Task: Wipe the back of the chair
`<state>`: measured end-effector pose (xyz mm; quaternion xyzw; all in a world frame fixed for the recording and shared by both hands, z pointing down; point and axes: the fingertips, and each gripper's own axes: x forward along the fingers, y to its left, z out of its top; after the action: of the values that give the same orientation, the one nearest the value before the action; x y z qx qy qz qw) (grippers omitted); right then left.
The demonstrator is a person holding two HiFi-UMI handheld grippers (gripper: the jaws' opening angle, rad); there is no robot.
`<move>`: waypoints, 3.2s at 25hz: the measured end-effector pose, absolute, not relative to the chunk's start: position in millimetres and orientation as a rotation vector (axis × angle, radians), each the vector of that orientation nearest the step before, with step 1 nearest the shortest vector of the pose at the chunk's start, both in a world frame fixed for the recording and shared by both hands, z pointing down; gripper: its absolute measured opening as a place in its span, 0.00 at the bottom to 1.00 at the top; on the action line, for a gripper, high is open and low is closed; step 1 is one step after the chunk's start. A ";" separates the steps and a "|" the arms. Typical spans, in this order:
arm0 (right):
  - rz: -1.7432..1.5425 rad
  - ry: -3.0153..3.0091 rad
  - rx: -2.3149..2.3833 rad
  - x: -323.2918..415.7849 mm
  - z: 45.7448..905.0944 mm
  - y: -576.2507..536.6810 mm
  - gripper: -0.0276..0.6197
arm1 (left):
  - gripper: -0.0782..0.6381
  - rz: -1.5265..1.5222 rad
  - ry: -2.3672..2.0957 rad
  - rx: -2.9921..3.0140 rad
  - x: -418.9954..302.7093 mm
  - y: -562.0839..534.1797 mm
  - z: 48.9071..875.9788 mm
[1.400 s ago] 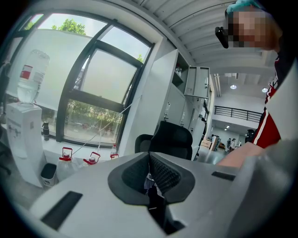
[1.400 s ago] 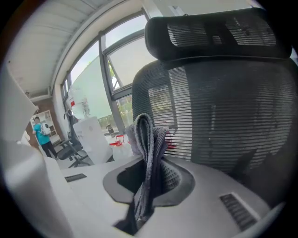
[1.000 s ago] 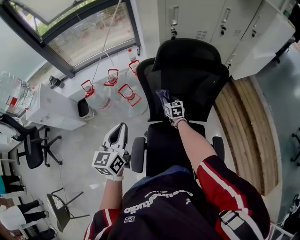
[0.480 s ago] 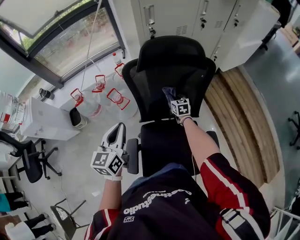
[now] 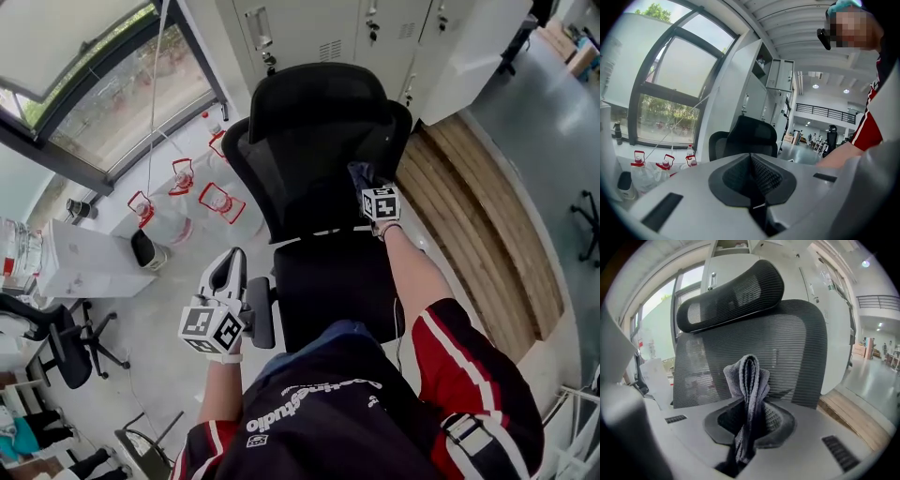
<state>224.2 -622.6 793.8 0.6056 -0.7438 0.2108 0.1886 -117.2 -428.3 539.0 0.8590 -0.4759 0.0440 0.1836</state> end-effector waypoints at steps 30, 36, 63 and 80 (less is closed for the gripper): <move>0.606 -1.892 1.854 258.8 748.2 -561.9 0.14 | 0.14 -0.019 -1.465 2.423 -172.3 -389.4 483.5; 0.642 -2.022 1.818 176.5 736.1 -554.7 0.14 | 0.14 0.022 -1.464 2.421 -185.7 -389.9 484.4; 0.904 -2.303 1.396 -65.8 799.2 -535.4 0.14 | 0.14 0.081 -1.459 2.306 -205.9 -387.9 527.3; 1.018 -2.295 1.297 -88.8 877.2 -593.1 0.14 | 0.14 0.217 -1.586 2.198 -207.4 -380.3 545.4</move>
<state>-88.8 -593.1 877.2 0.4534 -0.8020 0.3558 0.1572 -207.4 -380.3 545.4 0.7904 -0.5704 0.0778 0.2095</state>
